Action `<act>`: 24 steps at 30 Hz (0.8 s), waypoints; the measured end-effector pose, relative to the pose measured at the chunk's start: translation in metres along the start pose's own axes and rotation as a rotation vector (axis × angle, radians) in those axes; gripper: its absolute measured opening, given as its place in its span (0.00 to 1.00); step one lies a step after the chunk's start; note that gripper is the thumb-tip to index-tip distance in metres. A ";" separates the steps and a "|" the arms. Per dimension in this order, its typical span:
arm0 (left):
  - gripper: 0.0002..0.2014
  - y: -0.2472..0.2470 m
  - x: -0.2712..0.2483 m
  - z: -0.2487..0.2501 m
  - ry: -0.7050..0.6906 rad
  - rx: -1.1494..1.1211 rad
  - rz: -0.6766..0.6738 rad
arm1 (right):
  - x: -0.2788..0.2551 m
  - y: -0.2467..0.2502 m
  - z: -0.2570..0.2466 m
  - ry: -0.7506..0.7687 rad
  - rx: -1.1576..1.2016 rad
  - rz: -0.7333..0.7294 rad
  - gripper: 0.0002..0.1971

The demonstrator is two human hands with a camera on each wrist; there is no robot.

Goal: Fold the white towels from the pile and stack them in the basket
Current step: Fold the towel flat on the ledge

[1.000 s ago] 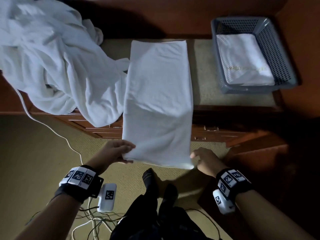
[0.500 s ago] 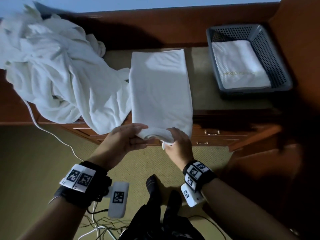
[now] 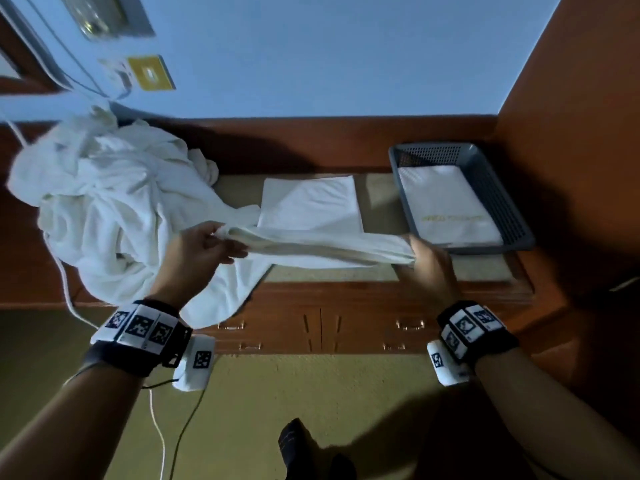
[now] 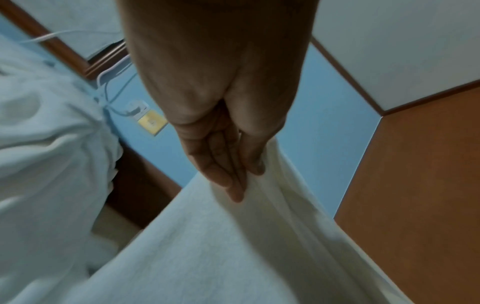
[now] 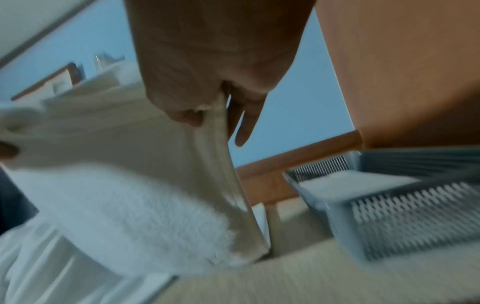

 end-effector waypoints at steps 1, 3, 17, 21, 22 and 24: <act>0.05 0.010 0.006 0.013 -0.048 0.033 0.046 | 0.014 0.013 -0.010 0.016 0.040 0.030 0.06; 0.09 0.034 0.013 0.043 -0.156 0.147 0.174 | 0.042 0.042 -0.033 0.111 0.091 0.117 0.09; 0.12 0.117 -0.001 0.232 -0.569 -0.254 0.383 | 0.144 0.216 -0.177 0.353 0.419 0.443 0.09; 0.16 0.101 0.023 0.215 -0.500 -0.247 0.352 | 0.145 0.206 -0.163 0.278 0.492 0.403 0.07; 0.18 0.093 0.033 0.203 -0.471 -0.247 0.330 | 0.146 0.195 -0.153 0.231 0.507 0.379 0.08; 0.19 0.077 0.052 0.173 -0.401 -0.184 0.317 | 0.145 0.166 -0.130 0.134 0.547 0.318 0.08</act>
Point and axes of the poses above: each hand's wrist, its own x-axis towards the middle knuckle, its own y-axis out of the back of the hand, z = x × y, the point moved 3 cm from there along x, towards the middle knuckle, and after that the axes turned 6 degrees about y, right-handed, at the moved point
